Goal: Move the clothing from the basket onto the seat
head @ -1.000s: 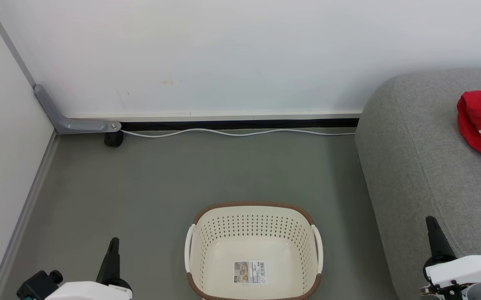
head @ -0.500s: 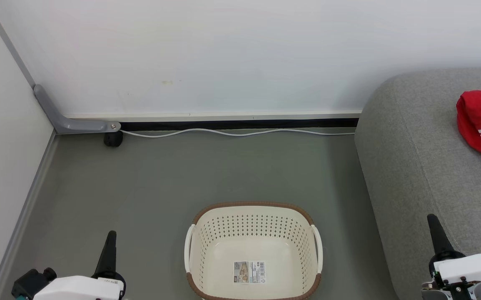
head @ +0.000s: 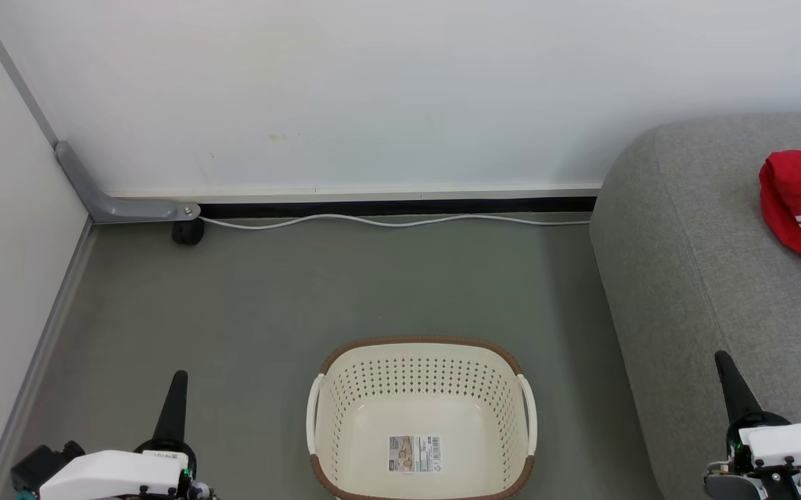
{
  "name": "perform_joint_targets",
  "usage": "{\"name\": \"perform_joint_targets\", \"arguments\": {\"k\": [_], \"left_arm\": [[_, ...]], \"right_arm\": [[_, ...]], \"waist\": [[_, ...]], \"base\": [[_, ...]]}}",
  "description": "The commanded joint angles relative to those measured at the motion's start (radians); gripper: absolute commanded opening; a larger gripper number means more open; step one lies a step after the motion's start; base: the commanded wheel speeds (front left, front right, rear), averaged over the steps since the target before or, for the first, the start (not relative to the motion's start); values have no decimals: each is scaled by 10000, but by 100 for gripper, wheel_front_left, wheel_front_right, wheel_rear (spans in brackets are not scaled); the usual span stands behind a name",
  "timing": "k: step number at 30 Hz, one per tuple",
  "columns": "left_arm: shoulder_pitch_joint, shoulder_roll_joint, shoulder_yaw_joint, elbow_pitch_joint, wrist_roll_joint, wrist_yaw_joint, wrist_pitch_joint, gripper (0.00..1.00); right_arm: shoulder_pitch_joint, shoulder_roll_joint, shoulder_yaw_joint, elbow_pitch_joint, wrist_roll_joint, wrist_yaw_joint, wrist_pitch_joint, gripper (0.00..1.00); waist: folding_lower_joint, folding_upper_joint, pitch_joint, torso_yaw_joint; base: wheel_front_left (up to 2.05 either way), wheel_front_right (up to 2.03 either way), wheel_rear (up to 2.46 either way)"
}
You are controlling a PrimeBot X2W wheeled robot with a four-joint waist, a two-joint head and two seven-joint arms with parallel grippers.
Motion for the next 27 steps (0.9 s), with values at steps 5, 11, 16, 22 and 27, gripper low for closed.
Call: {"name": "perform_joint_targets", "arguments": {"k": [5,11,16,22,27], "left_arm": [[-572,179,357,-351,-706,-133,185,0],[-631,188,443,-421,-1364,-164,362,0],[-680,195,514,-479,-1912,-191,509,0],[-738,204,600,-549,-2569,-222,685,0],[-785,212,668,-604,-3090,-247,825,0]], "right_arm": [[-264,-31,24,-455,685,39,231,0],[-260,29,-83,-563,1308,40,408,0],[-257,78,-172,-654,1828,42,555,0],[-253,138,-279,-762,2452,43,732,0],[-250,185,-364,-847,2945,44,872,0]], "waist": [[0,-1,1,-5],[0,-1,1,-11],[0,-1,2,-15],[0,-1,3,-21],[0,-1,3,-26]], "base": [[0,0,0],[0,0,0],[0,0,0],[0,0,0],[0,0,0]]}}
